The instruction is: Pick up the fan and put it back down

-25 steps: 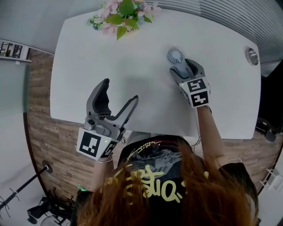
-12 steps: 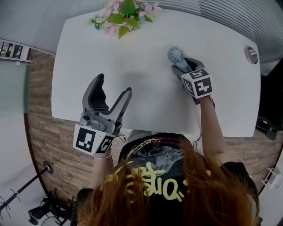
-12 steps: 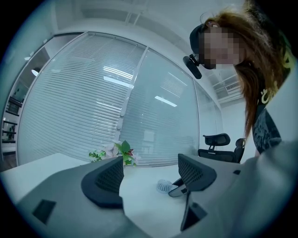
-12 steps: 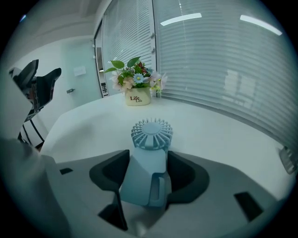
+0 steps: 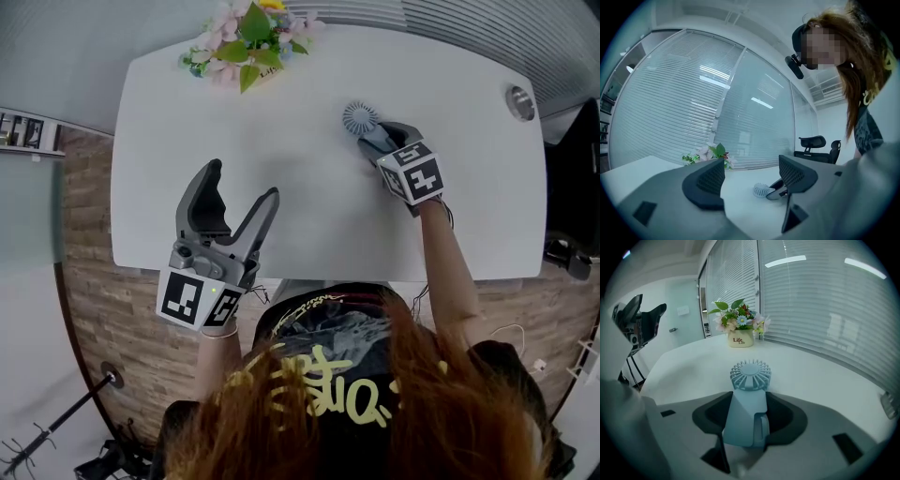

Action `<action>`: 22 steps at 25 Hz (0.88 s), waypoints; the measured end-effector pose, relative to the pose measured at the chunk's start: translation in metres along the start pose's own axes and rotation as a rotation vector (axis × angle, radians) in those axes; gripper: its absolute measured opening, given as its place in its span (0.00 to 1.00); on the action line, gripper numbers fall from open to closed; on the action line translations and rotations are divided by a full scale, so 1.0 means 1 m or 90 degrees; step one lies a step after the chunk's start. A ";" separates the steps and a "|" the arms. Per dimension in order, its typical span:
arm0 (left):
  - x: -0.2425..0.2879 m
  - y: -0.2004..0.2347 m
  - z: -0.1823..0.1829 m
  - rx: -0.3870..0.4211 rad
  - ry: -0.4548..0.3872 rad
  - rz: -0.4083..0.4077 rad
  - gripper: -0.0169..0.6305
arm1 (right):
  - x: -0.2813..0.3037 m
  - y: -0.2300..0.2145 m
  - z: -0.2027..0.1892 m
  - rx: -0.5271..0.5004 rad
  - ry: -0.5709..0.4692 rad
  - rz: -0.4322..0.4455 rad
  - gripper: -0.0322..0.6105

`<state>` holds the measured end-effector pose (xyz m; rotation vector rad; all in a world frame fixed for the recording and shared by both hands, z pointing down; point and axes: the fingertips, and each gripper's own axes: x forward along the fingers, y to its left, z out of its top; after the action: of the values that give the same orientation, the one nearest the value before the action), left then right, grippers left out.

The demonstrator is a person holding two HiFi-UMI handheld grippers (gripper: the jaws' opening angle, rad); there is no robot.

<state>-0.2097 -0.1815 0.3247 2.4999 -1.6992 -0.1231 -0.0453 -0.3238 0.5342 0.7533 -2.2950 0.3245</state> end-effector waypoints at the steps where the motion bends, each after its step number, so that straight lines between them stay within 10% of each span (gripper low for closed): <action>1: 0.000 0.000 0.001 0.000 -0.001 -0.003 0.58 | -0.002 0.001 0.002 0.000 -0.008 -0.004 0.39; 22: 0.019 -0.024 0.030 0.033 -0.035 -0.078 0.57 | -0.107 0.019 0.095 0.008 -0.241 -0.048 0.39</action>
<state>-0.1846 -0.1915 0.2913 2.6615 -1.5886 -0.1613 -0.0444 -0.3030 0.3916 0.9735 -2.6089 0.1714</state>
